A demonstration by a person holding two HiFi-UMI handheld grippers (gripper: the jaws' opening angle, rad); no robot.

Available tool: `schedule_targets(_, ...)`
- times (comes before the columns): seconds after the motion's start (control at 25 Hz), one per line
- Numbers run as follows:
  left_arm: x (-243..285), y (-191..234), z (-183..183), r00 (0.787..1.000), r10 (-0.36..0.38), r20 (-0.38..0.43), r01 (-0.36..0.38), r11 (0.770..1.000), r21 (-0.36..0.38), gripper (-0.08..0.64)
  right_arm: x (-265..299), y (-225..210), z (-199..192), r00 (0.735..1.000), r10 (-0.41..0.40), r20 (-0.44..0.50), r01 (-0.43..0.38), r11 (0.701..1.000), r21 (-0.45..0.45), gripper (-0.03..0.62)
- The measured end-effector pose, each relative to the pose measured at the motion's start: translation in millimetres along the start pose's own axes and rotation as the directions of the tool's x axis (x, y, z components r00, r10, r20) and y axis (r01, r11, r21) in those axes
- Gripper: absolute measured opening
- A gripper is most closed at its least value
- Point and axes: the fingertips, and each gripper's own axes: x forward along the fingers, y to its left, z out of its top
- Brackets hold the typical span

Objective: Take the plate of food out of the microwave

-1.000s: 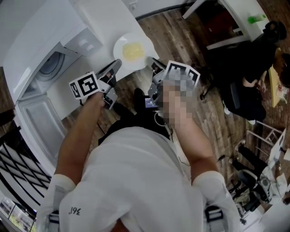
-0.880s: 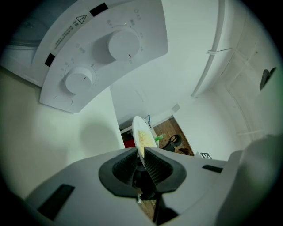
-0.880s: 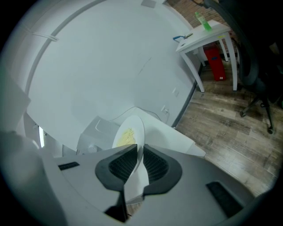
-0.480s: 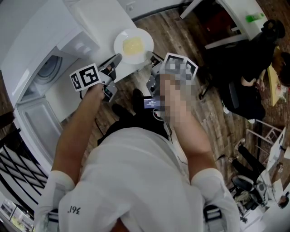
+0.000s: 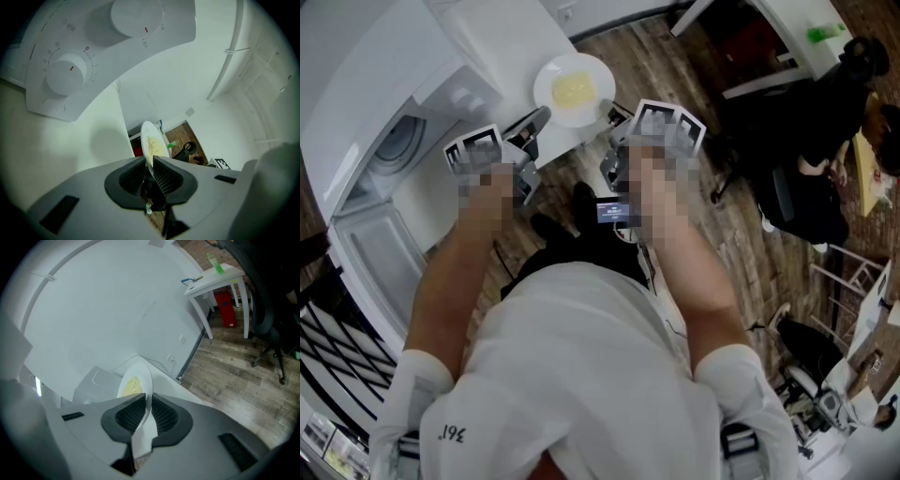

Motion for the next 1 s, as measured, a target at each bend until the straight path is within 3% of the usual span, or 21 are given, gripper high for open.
schedule_targets(1.0,2.9,5.2,6.4,1.0,0.014,-0.006,-0.014,1.0,0.004,0.054,9.7,-1.8,1.7,1.0,-0.001,-0.006,0.001,1.0,0.012,0.043)
